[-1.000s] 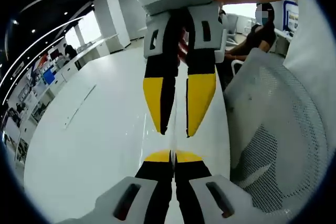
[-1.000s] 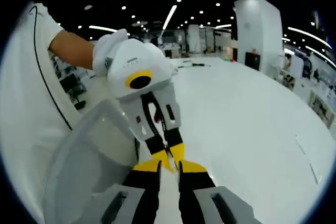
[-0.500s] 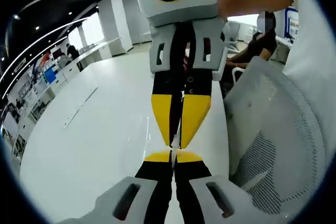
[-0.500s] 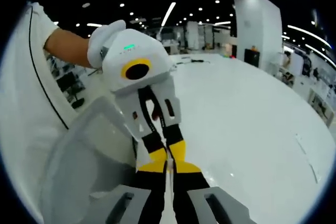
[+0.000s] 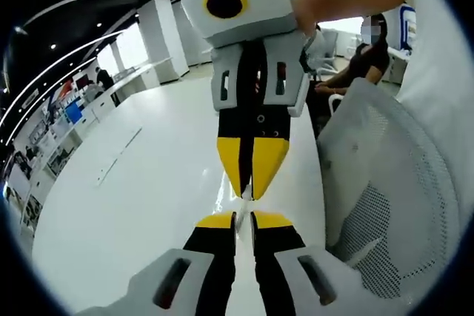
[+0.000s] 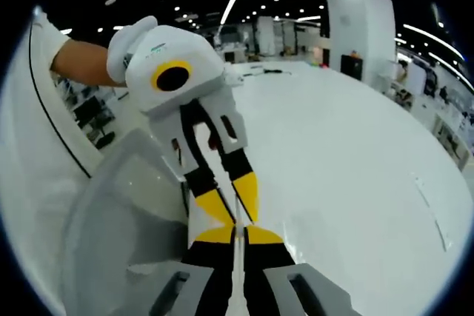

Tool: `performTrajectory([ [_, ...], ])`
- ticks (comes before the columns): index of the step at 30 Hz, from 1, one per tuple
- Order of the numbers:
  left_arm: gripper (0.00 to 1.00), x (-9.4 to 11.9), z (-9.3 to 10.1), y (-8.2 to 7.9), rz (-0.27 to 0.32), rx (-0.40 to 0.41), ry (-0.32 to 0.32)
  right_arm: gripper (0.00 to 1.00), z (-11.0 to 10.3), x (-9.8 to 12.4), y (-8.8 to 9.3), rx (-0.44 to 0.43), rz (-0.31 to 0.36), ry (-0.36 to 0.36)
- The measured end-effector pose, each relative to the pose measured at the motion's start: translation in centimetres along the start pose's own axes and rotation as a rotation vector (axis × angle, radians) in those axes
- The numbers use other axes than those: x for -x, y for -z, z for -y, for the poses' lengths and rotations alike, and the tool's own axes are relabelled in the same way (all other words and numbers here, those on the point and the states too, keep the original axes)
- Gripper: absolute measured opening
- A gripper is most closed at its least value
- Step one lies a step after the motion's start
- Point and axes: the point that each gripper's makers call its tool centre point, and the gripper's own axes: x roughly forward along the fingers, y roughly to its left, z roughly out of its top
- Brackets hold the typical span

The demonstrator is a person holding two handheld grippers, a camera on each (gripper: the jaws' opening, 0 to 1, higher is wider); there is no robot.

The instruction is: Open the resealable bag by pulling the two sides of the seal apart until the entire bag opening is separated and visibly accessible.

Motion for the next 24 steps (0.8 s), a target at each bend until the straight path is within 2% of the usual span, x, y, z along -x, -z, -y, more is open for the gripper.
performTrajectory([
  [7, 0.02, 0.1, 0.1, -0.3, -0.001, -0.032, -0.009, 0.0, -0.2, -0.5, 0.3, -0.008, -0.024, -0.006],
  [9, 0.0, 0.0, 0.6, -0.1, -0.015, -0.025, 0.012, 0.0, -0.3, -0.5, 0.3, -0.01, -0.029, -0.009],
  [12, 0.0, -0.1, 0.4, -0.1, -0.016, -0.073, -0.004, 0.0, -0.2, -0.5, 0.5, -0.031, -0.038, -0.006],
  [14, 0.0, -0.3, 0.3, -0.1, -0.021, -0.035, -0.007, 0.0, -0.2, -0.5, 0.6, -0.038, -0.041, -0.005],
  [24, 0.0, -0.6, -0.4, 0.5, -0.035, 0.009, -0.011, 0.0, 0.9, 0.7, 3.1, -0.067, -0.074, 0.03],
])
